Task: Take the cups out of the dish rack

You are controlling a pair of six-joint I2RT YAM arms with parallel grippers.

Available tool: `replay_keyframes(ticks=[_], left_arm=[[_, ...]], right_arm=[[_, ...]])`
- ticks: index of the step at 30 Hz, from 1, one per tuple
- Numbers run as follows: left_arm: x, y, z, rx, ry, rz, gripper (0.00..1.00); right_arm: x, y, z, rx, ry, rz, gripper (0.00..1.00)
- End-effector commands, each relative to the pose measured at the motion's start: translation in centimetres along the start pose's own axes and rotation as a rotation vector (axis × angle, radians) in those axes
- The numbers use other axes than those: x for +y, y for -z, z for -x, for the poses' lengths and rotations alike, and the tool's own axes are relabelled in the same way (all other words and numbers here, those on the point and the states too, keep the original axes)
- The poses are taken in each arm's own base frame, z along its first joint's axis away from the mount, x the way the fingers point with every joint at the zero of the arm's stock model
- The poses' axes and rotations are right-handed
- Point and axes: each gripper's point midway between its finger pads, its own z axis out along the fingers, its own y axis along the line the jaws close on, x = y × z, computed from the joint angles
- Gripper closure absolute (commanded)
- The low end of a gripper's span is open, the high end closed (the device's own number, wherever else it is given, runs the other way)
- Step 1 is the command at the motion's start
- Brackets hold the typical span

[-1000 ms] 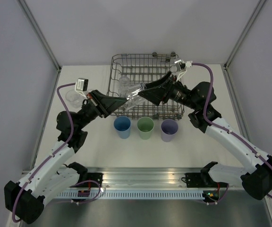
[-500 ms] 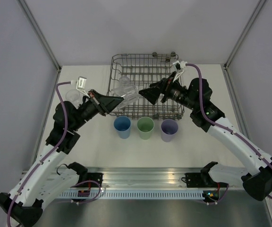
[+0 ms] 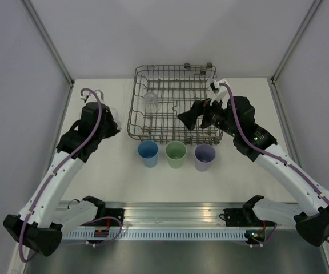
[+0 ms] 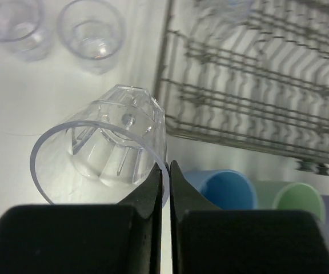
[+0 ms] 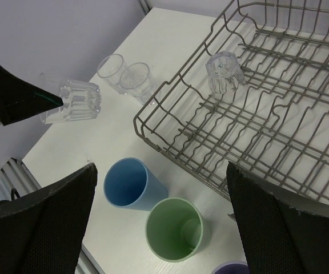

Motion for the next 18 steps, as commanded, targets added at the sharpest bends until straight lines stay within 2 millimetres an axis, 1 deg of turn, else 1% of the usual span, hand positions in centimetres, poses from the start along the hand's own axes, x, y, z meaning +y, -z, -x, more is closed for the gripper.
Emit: replay_keyframes(ticks=[1,2,3,4,5,6,8,9,11,12,13,14,15,18], left_arm=[[5.7,-0.3,0.5,0.032,-0.049,0.193,0.98],[6.4,-1.3,0.1,0.066,-0.041,0.205,0.98],[8.0,-1.8,0.0,0.08,-0.013,0.245,0.98],[8.7,-2.2,-0.1,0.093,-0.015,0.266,0.98],[9.5,-3.2,-0.7,0.131,-0.015,0.297,0.98],[10.5,-3.6,-0.5,0.14,0.004,0.323,0.98],[11.1,-4.8,-0.7,0.179,0.024,0.325,0.98],[12.1,-5.8,-0.9,0.209,0.039,0.351,0.98],[13.5,-6.9,-1.2,0.246,0.055,0.383,0.98],[13.7,-7.1,-1.3,0.25,0.051,0.397,0.98],[15.0,-7.0,-1.1,0.246,0.073,0.427,0.98],[15.8,-7.2,-0.9,0.24,0.086,0.447,0.98],[16.2,-7.4,-1.1,0.252,0.085,0.455,0.98],[17.2,-8.0,-1.0,0.256,0.096,0.478,0.98]], right_arm=[[-0.7,1.2,-0.3,0.015,0.063,-0.035,0.02],[-0.9,1.3,-0.5,0.024,0.068,-0.045,0.02],[-1.0,1.4,-0.6,0.027,0.083,-0.049,0.02],[-1.2,1.5,-0.9,0.039,0.087,-0.057,0.02],[-1.3,1.6,-1.0,0.043,0.091,-0.061,0.02],[-1.4,1.7,-1.1,0.042,0.094,-0.064,0.02],[-1.5,1.7,-1.2,0.046,0.101,-0.061,0.02],[-1.4,1.7,-1.3,0.05,0.102,-0.054,0.02],[-1.3,1.8,-1.4,0.052,0.106,-0.048,0.02],[-1.1,2.0,-1.3,0.048,0.107,-0.042,0.02],[-1.1,2.1,-1.4,0.047,0.112,-0.039,0.02],[-1.0,2.3,-1.5,0.045,0.111,-0.034,0.02],[-0.8,2.4,-1.4,0.042,0.112,-0.024,0.02],[-0.6,2.8,-1.4,0.036,0.117,-0.016,0.02]])
